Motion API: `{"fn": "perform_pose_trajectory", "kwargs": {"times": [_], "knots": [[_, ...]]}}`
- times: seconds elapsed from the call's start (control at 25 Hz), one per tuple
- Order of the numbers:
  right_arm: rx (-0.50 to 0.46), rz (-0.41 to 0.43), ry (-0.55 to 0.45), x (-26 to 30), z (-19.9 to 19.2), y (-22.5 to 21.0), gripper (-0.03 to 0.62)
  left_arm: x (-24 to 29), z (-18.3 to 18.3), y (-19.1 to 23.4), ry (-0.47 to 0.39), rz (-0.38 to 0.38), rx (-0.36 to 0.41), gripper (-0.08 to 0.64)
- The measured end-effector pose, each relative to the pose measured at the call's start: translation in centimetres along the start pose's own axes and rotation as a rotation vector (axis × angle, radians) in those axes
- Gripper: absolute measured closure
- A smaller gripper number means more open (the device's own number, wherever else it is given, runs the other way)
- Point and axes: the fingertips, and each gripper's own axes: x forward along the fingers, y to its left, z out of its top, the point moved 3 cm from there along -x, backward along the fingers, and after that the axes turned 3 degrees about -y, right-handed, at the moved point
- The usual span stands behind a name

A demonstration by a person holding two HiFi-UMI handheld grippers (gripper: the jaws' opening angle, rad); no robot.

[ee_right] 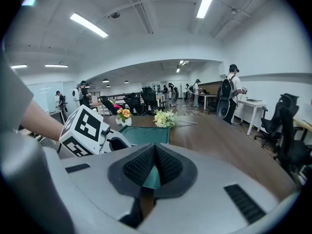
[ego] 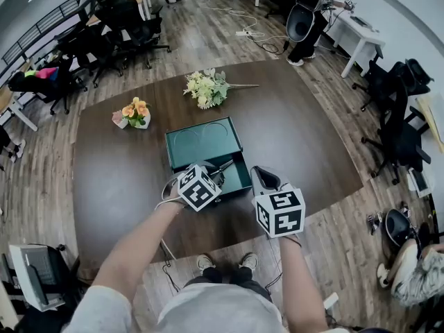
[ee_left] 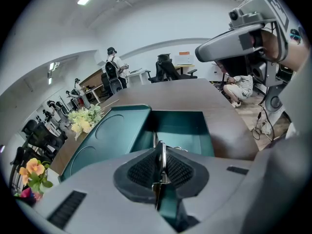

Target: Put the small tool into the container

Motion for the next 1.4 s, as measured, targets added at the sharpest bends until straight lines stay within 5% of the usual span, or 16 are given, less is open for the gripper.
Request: {"fn": "perform_pose_trajectory", "kwargs": {"times": [0.96, 1.4], "knots": [[0.006, 0.009, 0.020, -1.7, -1.5, -0.9, 0.588, 0.7, -0.5, -2.2, 0.028, -0.068, -0.082, 0.408], [-0.003, 0.031, 0.005, -1.8, -0.5, -0.7, 0.588, -0.8, 0.4, -1.9, 0.004, -0.041, -0.117, 0.407]]}}
